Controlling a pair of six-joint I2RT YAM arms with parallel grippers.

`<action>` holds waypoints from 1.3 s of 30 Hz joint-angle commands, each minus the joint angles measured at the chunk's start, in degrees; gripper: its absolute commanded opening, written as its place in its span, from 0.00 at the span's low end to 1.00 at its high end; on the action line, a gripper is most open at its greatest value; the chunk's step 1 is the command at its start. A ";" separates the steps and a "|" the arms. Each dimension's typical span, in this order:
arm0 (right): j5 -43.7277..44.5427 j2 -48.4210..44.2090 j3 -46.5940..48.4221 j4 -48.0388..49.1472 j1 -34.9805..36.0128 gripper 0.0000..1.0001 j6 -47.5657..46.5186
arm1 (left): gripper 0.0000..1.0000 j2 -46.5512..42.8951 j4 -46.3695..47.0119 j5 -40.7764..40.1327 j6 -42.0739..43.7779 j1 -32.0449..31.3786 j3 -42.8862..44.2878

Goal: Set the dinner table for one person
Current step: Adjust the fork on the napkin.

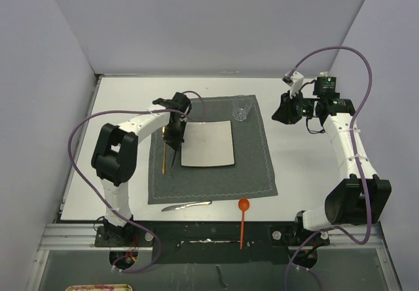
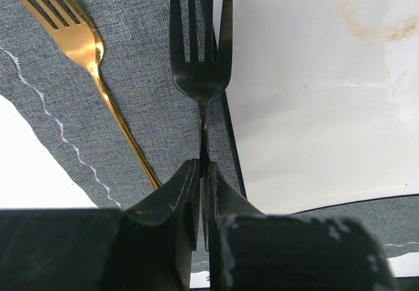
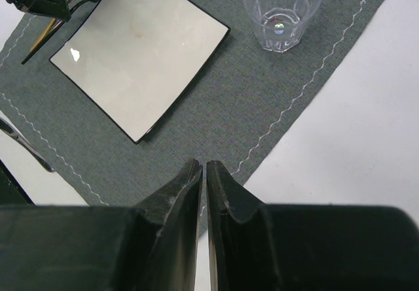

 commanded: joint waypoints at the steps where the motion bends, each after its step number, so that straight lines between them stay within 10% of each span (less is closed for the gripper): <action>1: -1.50 -1.47 1.98 1.31 -0.53 0.11 0.34 | 0.00 -2.93 0.52 -1.27 -0.06 0.19 2.57; 39: -2.69 -2.06 0.38 2.27 -1.57 0.11 1.22 | 0.00 2.84 0.24 -0.50 -11.95 3.16 4.44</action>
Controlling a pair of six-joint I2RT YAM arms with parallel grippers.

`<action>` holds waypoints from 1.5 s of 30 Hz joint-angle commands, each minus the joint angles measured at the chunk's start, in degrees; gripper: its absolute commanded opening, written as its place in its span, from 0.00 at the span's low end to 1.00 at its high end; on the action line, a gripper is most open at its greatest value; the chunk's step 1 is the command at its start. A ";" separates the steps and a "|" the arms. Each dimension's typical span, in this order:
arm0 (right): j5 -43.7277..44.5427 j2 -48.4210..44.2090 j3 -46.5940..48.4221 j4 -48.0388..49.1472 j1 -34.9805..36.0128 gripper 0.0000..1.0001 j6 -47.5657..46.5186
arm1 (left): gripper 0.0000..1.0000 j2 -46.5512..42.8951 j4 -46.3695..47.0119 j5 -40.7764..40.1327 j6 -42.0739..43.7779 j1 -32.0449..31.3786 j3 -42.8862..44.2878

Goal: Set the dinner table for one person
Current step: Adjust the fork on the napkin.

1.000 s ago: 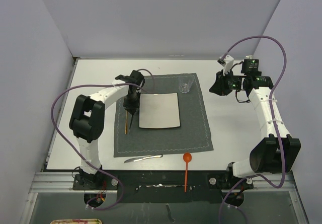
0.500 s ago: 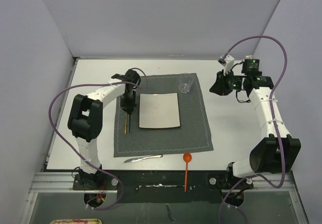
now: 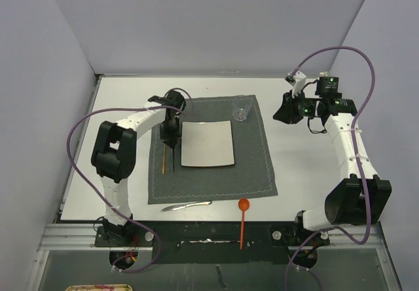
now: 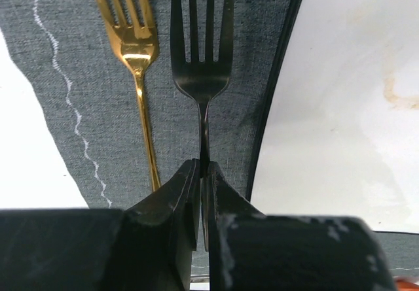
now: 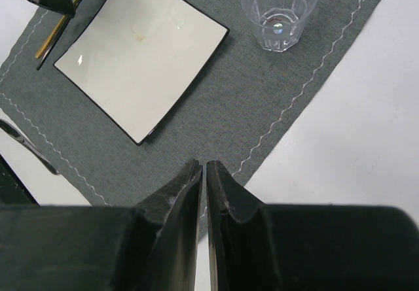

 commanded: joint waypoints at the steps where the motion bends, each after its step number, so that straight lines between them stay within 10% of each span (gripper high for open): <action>1: -1.71 -2.16 0.34 2.25 -0.58 0.11 0.28 | 0.00 1.99 1.09 0.67 -0.91 -0.31 3.51; 45: -2.31 -1.47 -0.36 2.77 -1.28 0.11 0.32 | 0.00 5.37 1.14 1.98 2.06 1.99 5.07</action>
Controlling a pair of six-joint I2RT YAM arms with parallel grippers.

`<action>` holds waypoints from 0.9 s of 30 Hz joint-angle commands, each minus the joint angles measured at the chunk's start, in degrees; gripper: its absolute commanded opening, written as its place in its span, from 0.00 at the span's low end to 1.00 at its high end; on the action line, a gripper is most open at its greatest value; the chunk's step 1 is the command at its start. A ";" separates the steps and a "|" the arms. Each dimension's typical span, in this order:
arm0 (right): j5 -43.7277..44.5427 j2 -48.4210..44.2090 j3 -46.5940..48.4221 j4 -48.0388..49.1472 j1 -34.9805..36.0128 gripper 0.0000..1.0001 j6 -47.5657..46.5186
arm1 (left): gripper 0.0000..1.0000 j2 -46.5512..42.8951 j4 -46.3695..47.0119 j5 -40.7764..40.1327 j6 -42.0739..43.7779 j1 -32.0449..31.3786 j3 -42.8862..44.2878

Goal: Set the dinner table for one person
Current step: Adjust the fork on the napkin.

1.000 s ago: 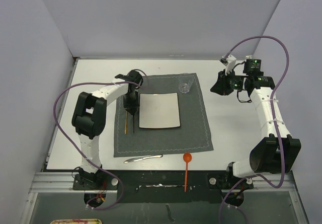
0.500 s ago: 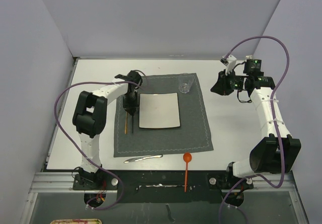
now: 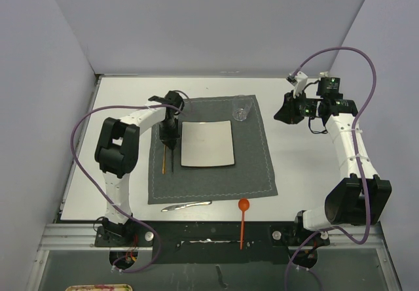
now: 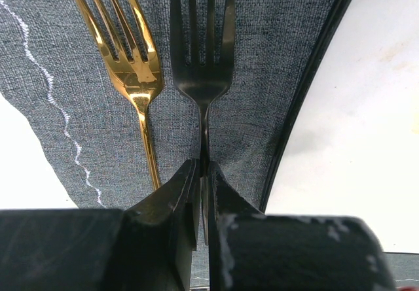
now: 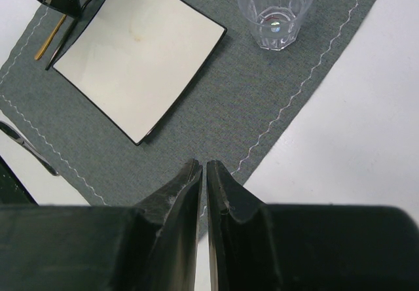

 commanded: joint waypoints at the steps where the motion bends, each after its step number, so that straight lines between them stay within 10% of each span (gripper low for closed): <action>1: -1.82 -1.47 0.12 2.36 -0.44 0.11 0.28 | 0.00 0.59 0.50 0.64 -0.18 0.50 3.24; 27: -3.22 -0.64 2.08 1.51 -0.63 0.11 0.39 | 0.00 1.54 -2.80 3.36 0.66 0.85 4.28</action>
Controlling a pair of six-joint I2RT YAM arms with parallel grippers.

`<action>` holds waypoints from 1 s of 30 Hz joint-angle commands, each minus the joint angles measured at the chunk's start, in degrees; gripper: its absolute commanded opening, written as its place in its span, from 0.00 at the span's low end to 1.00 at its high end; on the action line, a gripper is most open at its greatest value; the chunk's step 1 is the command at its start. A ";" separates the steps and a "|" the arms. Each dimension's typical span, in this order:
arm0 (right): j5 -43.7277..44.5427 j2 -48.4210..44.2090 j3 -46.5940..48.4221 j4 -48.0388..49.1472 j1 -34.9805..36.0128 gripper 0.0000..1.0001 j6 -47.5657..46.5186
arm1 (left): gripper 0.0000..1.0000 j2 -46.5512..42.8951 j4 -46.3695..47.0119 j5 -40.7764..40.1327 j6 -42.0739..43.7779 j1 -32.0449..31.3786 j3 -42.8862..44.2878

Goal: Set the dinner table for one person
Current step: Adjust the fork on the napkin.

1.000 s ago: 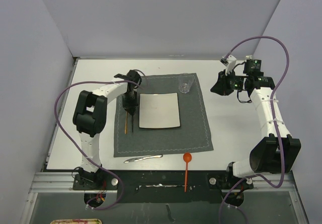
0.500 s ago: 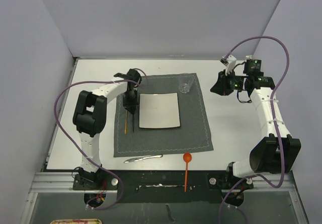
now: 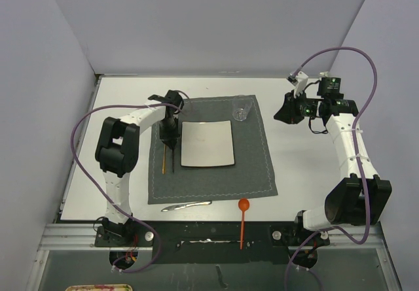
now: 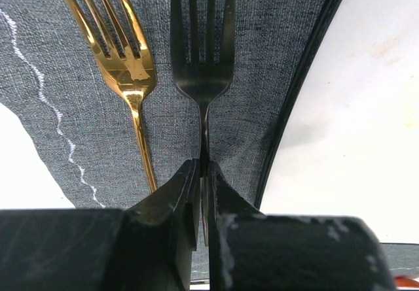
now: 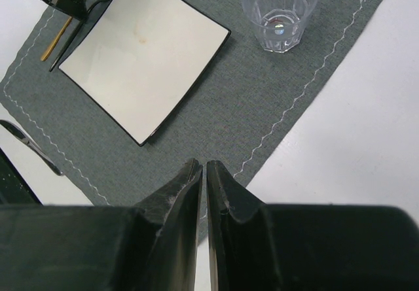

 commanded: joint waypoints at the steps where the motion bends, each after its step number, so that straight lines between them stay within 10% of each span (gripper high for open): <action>1: -2.32 -0.64 2.13 1.44 -0.39 0.11 0.37 | 0.00 0.93 -1.51 2.38 1.05 0.68 3.09; 30: -4.84 -0.85 2.66 0.68 -1.44 0.12 0.80 | 0.06 1.28 -1.44 2.94 3.46 1.31 1.34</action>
